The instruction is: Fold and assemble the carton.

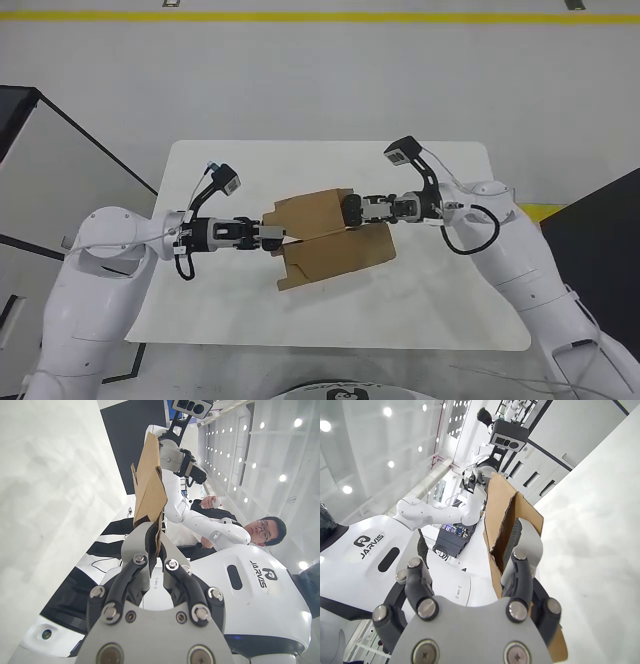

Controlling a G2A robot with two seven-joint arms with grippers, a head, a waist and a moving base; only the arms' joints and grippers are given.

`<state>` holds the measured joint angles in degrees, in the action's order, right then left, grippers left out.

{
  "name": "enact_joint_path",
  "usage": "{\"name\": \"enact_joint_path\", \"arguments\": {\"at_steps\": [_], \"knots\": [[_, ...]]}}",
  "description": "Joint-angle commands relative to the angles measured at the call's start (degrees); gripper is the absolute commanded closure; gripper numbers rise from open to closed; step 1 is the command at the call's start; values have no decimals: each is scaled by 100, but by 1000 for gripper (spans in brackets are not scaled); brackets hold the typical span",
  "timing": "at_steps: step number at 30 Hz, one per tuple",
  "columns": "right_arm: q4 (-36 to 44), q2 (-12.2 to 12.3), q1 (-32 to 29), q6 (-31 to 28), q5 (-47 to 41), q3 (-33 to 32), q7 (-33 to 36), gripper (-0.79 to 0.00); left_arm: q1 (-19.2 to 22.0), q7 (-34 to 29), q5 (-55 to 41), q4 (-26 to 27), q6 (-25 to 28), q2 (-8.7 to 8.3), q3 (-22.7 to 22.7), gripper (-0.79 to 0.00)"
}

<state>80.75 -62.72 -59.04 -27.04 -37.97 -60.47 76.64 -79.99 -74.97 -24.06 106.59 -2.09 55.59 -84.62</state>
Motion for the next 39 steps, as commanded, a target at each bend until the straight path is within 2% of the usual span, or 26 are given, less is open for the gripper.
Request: {"name": "enact_joint_path", "arguments": {"at_steps": [1,6,12,15,39], "knots": [[-30,-12,26,-8,-13,29,8,-631,14,29,4,-3,-5,-5,21,0],[-85,-41,86,15,40,105,-15,-597,58,71,115,11,-23,-26,67,0],[-149,-63,127,107,165,162,-120,-443,70,123,182,7,-30,-49,102,0],[-166,-71,146,179,246,191,-164,-406,69,148,215,3,-36,-61,112,0],[-217,-114,233,591,1090,421,-548,-268,69,325,665,55,-104,-161,242,0]]}}
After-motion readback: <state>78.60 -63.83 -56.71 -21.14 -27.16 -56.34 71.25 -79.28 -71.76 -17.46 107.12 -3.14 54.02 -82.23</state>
